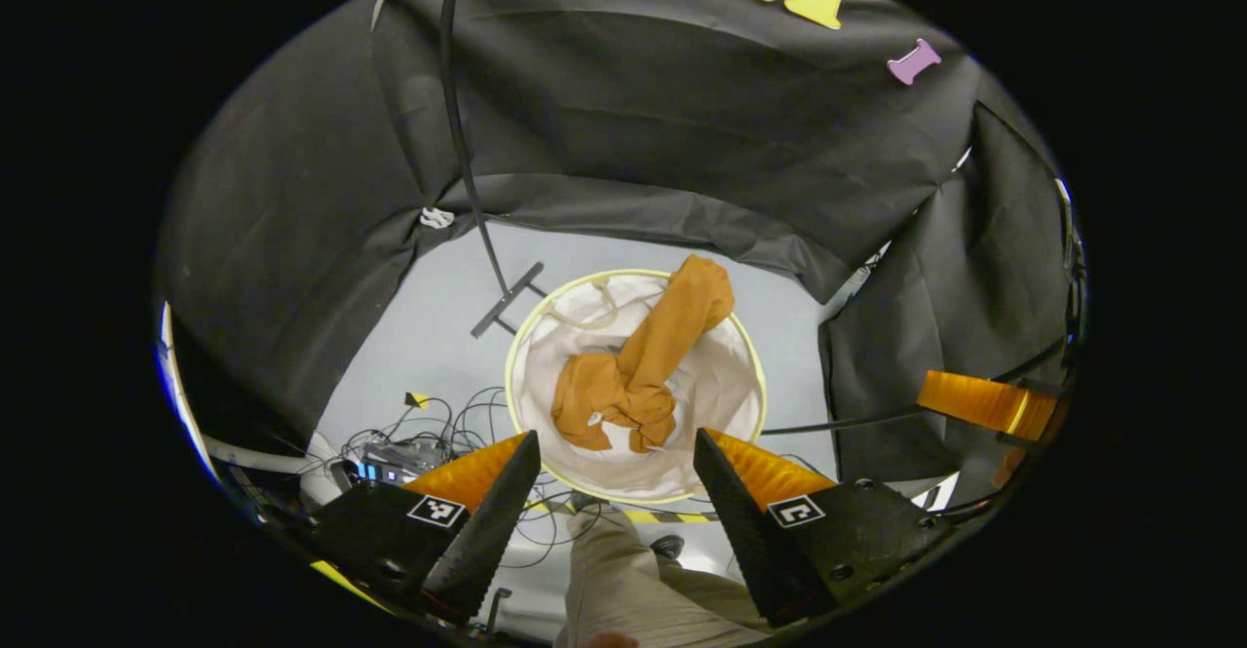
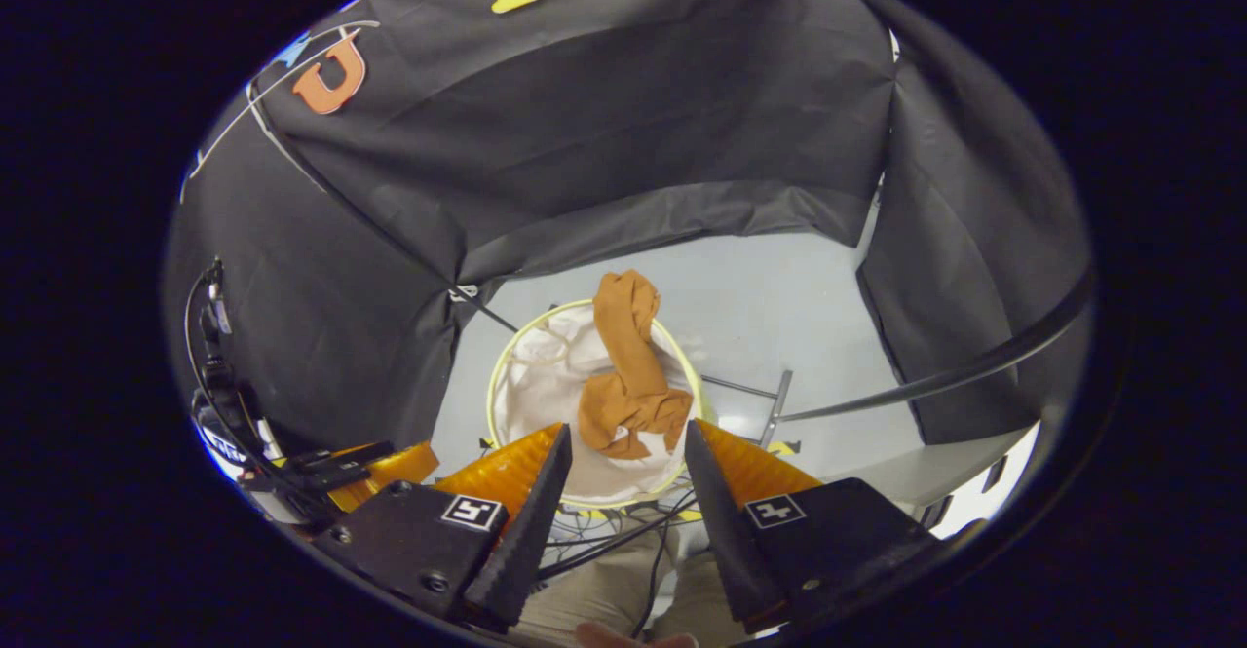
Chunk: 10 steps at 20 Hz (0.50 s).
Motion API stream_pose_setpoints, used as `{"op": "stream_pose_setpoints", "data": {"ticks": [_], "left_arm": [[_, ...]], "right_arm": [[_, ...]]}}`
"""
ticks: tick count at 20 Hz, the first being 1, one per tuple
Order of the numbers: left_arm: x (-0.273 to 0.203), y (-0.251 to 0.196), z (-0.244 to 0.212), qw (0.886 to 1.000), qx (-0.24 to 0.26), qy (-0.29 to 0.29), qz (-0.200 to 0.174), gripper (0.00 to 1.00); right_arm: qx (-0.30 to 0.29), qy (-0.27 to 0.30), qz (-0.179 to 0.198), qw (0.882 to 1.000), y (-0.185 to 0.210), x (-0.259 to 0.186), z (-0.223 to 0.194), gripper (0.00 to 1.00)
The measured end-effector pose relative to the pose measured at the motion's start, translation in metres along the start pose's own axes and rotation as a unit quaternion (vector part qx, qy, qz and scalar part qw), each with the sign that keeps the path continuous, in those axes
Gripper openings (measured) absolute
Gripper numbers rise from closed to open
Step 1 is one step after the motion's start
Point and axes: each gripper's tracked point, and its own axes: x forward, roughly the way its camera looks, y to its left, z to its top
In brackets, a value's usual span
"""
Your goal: Grasp the clothes on the hanger with both hands and then place them into the laundry hamper below.
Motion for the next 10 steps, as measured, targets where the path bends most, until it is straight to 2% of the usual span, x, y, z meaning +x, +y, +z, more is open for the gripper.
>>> {"op": "stream_pose_setpoints", "data": {"ticks": [3, 6, 7, 10], "left_arm": [[-0.017, -0.004, 0.012, 1.0, 0.014, -0.024, 0.01, 0.97], [-0.042, -0.01, 0.032, 0.998, 0.028, -0.054, 0.014, 1.0], [-0.05, -0.011, 0.039, 0.997, 0.032, -0.064, 0.015, 0.97], [-0.082, -0.02, 0.065, 0.993, 0.05, -0.107, 0.015, 0.98]], "right_arm": [[-0.028, -0.027, -0.019, 0.999, -0.009, -0.016, 0.011, 0.77], [-0.051, -0.069, -0.037, 0.996, -0.013, -0.038, 0.033, 0.77], [-0.053, -0.079, -0.033, 0.995, -0.011, -0.047, 0.038, 0.77], [-0.054, -0.116, -0.017, 0.992, -0.007, -0.077, 0.056, 0.77]]}}
